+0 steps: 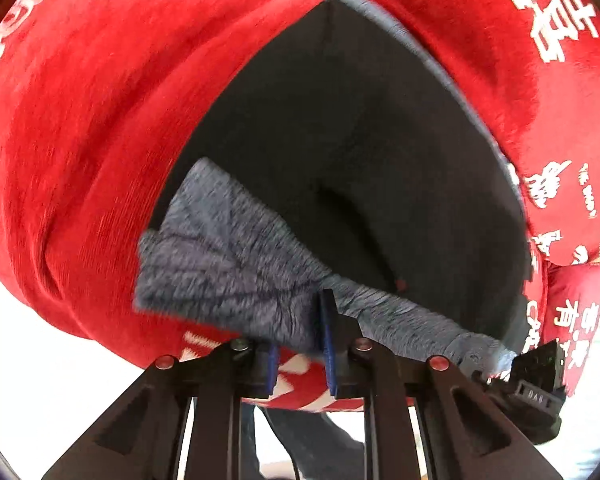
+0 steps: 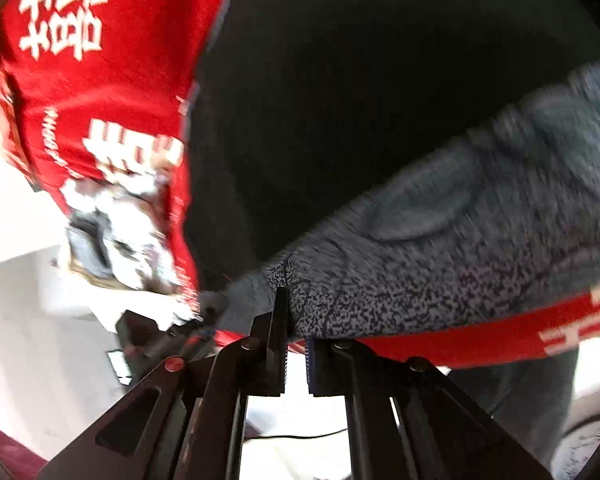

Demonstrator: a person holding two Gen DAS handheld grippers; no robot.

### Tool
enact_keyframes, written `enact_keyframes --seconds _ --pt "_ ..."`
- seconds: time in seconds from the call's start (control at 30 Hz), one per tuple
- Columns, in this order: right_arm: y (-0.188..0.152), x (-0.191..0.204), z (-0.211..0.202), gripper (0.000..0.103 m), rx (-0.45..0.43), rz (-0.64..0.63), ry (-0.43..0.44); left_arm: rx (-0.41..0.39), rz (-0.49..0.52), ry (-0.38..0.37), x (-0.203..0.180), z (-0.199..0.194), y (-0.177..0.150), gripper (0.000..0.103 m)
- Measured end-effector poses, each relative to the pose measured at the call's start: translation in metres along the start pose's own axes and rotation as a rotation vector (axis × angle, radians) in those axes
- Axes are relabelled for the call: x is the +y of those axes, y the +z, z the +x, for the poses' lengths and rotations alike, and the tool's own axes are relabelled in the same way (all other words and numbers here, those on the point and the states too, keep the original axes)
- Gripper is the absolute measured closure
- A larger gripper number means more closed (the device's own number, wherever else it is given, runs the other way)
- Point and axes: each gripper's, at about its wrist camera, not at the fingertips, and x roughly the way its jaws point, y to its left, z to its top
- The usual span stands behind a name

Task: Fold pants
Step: 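Grasp the grey waistband with the left gripper while the right gripper grasps it too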

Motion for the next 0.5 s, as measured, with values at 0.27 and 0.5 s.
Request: enact_keyframes --seconds 0.27,0.5 --pt "0.003 -0.044 -0.038 0.078 -0.135 0.139 0.062 0.029 0.024 -0.016 0.008 -0.003 0.005 0.086" --pt "0.002 -0.07 -0.06 0.072 -0.208 0.195 0.149 0.043 0.036 -0.014 0.0 0.0 0.007 0.085"
